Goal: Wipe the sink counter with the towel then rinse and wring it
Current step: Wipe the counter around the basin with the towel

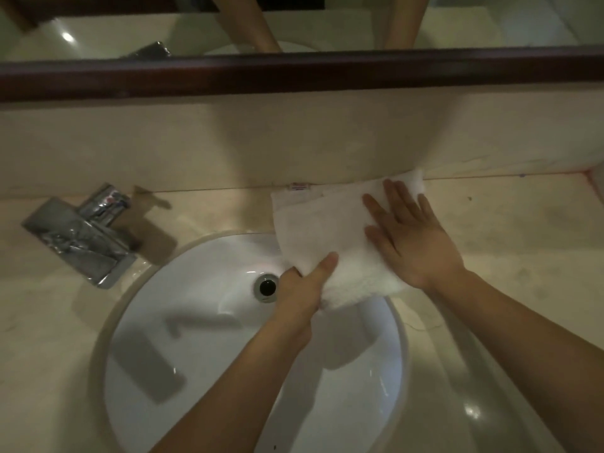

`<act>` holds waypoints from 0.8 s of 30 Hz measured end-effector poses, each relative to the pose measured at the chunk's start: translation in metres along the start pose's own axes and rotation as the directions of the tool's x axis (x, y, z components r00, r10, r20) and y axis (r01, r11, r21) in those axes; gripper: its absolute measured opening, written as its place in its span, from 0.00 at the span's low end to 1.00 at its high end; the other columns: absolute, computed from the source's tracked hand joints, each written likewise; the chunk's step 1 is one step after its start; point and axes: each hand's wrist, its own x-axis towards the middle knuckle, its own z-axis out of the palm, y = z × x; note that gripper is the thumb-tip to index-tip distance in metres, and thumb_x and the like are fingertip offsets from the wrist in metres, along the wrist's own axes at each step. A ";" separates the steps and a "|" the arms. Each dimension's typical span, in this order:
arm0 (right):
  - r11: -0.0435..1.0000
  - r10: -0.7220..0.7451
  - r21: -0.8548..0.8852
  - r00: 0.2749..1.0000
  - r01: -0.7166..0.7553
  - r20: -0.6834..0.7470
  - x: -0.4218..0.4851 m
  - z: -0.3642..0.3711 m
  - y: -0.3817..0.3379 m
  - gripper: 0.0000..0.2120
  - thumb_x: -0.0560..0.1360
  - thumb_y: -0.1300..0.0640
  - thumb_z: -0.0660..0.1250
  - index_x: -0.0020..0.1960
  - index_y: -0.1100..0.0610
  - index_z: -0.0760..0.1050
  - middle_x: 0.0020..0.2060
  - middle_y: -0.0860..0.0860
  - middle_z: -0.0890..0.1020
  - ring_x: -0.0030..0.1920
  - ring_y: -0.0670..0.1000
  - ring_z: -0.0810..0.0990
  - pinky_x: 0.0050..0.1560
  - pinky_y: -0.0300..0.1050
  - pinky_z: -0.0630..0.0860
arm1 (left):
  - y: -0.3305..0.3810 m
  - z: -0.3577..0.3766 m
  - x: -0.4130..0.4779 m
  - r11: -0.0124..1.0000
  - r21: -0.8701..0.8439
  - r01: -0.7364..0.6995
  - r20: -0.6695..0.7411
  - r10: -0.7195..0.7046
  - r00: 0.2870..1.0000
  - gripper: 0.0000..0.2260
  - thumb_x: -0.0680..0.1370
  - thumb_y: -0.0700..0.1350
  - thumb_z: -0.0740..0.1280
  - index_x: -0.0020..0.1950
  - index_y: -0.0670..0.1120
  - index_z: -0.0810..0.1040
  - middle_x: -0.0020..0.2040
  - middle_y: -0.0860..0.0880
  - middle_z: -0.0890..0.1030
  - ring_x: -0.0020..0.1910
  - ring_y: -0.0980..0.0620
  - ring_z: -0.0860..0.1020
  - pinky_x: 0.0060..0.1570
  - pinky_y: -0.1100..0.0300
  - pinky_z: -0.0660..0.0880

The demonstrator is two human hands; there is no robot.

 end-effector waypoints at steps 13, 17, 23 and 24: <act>0.992 -0.017 0.125 1.000 0.020 -0.024 0.055 0.023 -0.170 0.35 0.80 0.37 0.42 0.84 0.49 0.56 0.85 0.55 0.55 0.85 0.55 0.47 0.83 0.59 0.39 | 0.068 -0.128 -0.019 0.963 -0.233 -0.134 -0.107 0.112 0.988 0.09 0.81 0.40 0.68 0.60 0.44 0.82 0.56 0.45 0.88 0.55 0.46 0.86 0.56 0.50 0.82; 0.985 -0.038 0.166 0.999 0.043 -0.036 0.061 0.025 -0.193 0.35 0.81 0.37 0.42 0.83 0.50 0.58 0.84 0.55 0.56 0.85 0.55 0.49 0.83 0.58 0.38 | 0.072 -0.152 -0.016 0.953 -0.282 -0.115 -0.085 0.095 0.992 0.16 0.80 0.40 0.69 0.67 0.43 0.79 0.62 0.43 0.85 0.61 0.43 0.84 0.61 0.48 0.80; 0.988 -0.109 0.109 0.994 0.109 -0.005 0.059 0.019 -0.165 0.33 0.81 0.37 0.38 0.84 0.44 0.54 0.85 0.47 0.54 0.85 0.49 0.48 0.83 0.57 0.43 | 0.069 -0.153 -0.016 0.948 -0.313 -0.060 -0.043 0.049 0.998 0.17 0.79 0.38 0.69 0.68 0.42 0.78 0.61 0.41 0.85 0.59 0.42 0.84 0.56 0.50 0.83; 0.991 -0.104 0.088 0.995 0.104 -0.003 0.057 0.017 -0.160 0.33 0.82 0.37 0.39 0.84 0.44 0.54 0.85 0.46 0.55 0.85 0.48 0.48 0.83 0.59 0.43 | 0.068 -0.152 -0.016 0.946 -0.318 -0.057 -0.031 0.050 0.998 0.17 0.79 0.38 0.68 0.68 0.42 0.78 0.62 0.41 0.84 0.60 0.42 0.84 0.57 0.49 0.83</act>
